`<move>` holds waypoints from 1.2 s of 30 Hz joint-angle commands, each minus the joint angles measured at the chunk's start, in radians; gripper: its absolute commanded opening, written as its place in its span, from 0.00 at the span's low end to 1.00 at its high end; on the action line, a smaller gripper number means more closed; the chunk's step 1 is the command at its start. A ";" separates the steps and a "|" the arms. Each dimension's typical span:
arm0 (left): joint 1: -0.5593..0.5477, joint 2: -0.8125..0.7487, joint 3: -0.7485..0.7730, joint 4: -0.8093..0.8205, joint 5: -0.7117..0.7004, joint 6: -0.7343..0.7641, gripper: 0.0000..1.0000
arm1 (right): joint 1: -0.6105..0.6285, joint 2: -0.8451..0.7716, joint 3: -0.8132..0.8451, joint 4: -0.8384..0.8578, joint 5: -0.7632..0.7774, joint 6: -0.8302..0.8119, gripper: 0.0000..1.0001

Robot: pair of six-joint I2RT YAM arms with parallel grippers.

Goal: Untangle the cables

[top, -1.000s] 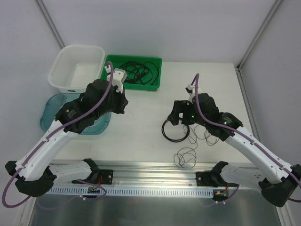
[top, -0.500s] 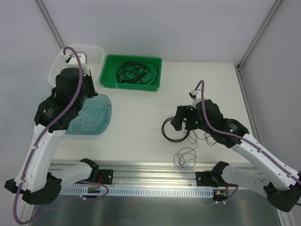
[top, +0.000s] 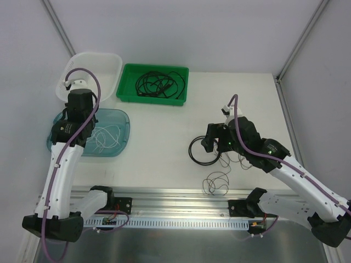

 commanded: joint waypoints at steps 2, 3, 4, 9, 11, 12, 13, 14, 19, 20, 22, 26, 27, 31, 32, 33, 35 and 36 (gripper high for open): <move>0.085 0.008 -0.131 0.106 -0.025 0.043 0.06 | 0.004 0.000 -0.019 -0.003 0.024 -0.003 0.90; 0.096 0.011 -0.144 0.117 -0.010 0.041 0.14 | 0.003 0.002 -0.021 -0.003 0.036 0.000 0.90; 0.113 0.012 -0.153 0.124 -0.002 0.041 0.32 | 0.004 0.007 -0.027 -0.010 0.044 0.003 0.90; 0.119 -0.012 -0.193 0.144 0.033 0.027 0.83 | 0.001 0.054 -0.041 -0.070 0.145 0.035 0.90; 0.119 -0.037 -0.213 0.151 0.052 0.029 0.95 | -0.007 0.083 -0.053 -0.104 0.173 0.064 0.90; 0.119 -0.046 -0.221 0.154 0.065 0.027 0.99 | -0.011 0.089 -0.061 -0.112 0.176 0.075 0.90; 0.119 -0.070 -0.230 0.157 0.117 0.027 0.99 | -0.026 0.091 -0.071 -0.112 0.176 0.095 0.89; 0.119 -0.083 -0.250 0.161 0.150 0.024 0.99 | -0.037 0.092 -0.093 -0.113 0.179 0.104 0.89; 0.119 -0.193 -0.340 0.245 0.478 0.029 0.99 | -0.140 0.082 -0.160 -0.119 0.176 0.156 0.84; 0.119 -0.208 -0.378 0.262 0.598 0.029 0.99 | -0.152 0.080 -0.182 -0.116 0.176 0.155 0.83; 0.118 -0.253 -0.418 0.311 0.688 0.026 0.99 | -0.184 0.088 -0.199 -0.106 0.168 0.152 0.79; 0.095 -0.308 -0.527 0.374 0.786 0.030 0.99 | -0.212 0.111 -0.228 -0.060 0.086 0.126 0.70; 0.089 -0.319 -0.543 0.384 0.794 0.032 0.99 | -0.211 0.117 -0.239 -0.028 0.069 0.107 0.68; 0.067 -0.365 -0.621 0.428 0.819 0.013 0.99 | -0.208 0.183 -0.228 0.013 0.010 0.090 0.60; 0.062 -0.373 -0.653 0.436 0.826 0.000 0.99 | -0.208 0.197 -0.223 0.019 0.006 0.087 0.59; 0.062 -0.385 -0.670 0.451 0.840 -0.006 0.99 | -0.205 0.207 -0.219 0.026 0.007 0.089 0.59; 0.058 -0.394 -0.717 0.460 0.856 -0.029 0.99 | -0.198 0.255 -0.199 0.031 0.012 0.090 0.57; 0.052 -0.403 -0.730 0.463 0.869 -0.037 0.99 | -0.192 0.273 -0.193 0.043 0.010 0.090 0.56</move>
